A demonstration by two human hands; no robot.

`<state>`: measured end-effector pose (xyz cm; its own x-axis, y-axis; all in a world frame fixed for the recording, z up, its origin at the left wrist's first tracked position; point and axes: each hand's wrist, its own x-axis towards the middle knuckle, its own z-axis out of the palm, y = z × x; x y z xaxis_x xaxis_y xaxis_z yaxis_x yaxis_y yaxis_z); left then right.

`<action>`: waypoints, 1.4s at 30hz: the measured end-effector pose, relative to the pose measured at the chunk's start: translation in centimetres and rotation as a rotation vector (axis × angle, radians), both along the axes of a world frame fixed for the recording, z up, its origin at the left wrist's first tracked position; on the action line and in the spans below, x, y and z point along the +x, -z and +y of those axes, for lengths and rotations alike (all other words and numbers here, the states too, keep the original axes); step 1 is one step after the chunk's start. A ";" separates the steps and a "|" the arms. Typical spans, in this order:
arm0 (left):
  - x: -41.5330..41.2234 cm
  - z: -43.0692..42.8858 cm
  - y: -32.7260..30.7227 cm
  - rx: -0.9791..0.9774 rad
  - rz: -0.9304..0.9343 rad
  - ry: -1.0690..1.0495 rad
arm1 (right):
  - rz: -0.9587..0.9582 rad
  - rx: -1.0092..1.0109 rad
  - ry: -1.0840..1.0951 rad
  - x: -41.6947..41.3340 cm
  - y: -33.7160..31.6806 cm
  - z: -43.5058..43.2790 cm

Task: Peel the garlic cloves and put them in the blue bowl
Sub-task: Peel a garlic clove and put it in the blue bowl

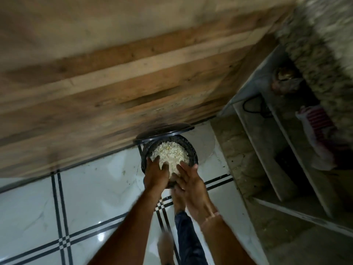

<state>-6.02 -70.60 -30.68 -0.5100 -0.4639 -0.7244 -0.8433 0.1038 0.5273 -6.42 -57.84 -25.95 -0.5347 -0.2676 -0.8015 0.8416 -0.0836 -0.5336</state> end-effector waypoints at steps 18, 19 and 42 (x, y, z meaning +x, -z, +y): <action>10.5 21.6 -32.7 -0.179 0.616 0.847 | 0.781 0.794 -0.039 14.2 -27.1 25.3; 10.4 23.6 -33.4 -0.181 0.647 0.887 | 0.784 0.821 -0.003 14.8 -27.5 27.4; 5.5 67.3 -29.7 -0.159 0.685 1.368 | 0.415 1.348 0.110 17.3 -24.8 69.4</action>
<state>-0.56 -3.28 -0.95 -0.8006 0.5743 -0.1706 0.3329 0.6632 0.6703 10.87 11.59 -1.15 -0.7589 0.6238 -0.1872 0.6289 0.6272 -0.4596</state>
